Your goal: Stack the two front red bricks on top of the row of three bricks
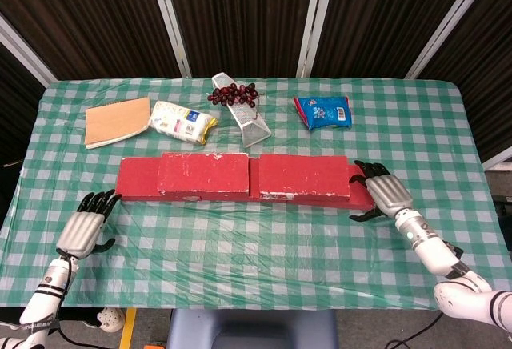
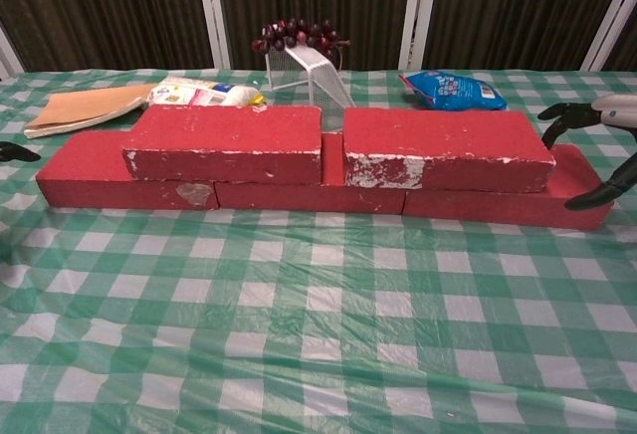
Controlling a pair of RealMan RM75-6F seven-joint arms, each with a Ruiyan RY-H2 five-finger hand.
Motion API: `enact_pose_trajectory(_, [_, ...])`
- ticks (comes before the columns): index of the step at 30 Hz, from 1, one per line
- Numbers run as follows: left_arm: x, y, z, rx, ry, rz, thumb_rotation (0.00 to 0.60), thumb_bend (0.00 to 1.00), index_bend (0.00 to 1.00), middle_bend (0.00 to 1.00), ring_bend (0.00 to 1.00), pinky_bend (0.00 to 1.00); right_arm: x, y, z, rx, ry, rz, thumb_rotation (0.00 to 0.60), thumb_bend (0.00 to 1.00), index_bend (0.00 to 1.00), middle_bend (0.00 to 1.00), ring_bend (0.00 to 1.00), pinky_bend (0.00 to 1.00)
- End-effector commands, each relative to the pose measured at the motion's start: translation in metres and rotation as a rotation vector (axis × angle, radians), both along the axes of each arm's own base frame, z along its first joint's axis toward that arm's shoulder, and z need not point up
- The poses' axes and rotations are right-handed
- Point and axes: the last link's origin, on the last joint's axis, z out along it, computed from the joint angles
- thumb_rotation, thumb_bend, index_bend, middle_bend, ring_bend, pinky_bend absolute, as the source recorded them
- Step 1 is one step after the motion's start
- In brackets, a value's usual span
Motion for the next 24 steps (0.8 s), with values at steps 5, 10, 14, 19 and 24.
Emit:
enact_pose_trajectory(5, [0.000, 0.000, 0.001, 0.002, -0.002, -0.001, 0.600, 0.26, 0.00, 0.00, 0.00, 0.03, 0.004, -0.002, -0.006, 0.012, -0.007, 0.007, 0.515, 0.21, 0.37, 0.08, 0.00, 0.11])
enact_pose_trajectory(10, [0.000, 0.000, 0.001, 0.003, -0.002, 0.000, 0.600, 0.26, 0.00, 0.00, 0.00, 0.03, 0.006, -0.002, -0.007, 0.014, -0.014, 0.010, 0.516, 0.21, 0.36, 0.08, 0.00, 0.11])
enact_pose_trajectory(14, [0.000, 0.001, 0.001, 0.003, -0.002, 0.001, 0.600, 0.26, 0.00, 0.00, 0.00, 0.03, 0.009, -0.003, -0.008, 0.014, -0.020, 0.012, 0.518, 0.21, 0.35, 0.08, 0.00, 0.11])
enact_pose_trajectory(19, [0.000, 0.000, 0.001, 0.002, -0.002, 0.001, 0.600, 0.26, 0.00, 0.00, 0.00, 0.03, 0.012, -0.005, -0.011, 0.021, -0.024, 0.017, 0.518, 0.21, 0.35, 0.08, 0.00, 0.11])
enact_pose_trajectory(24, [0.000, 0.000, 0.001, 0.002, -0.002, -0.001, 0.600, 0.26, 0.00, 0.00, 0.00, 0.03, 0.015, -0.006, -0.014, 0.025, -0.027, 0.020, 0.519, 0.21, 0.35, 0.08, 0.00, 0.11])
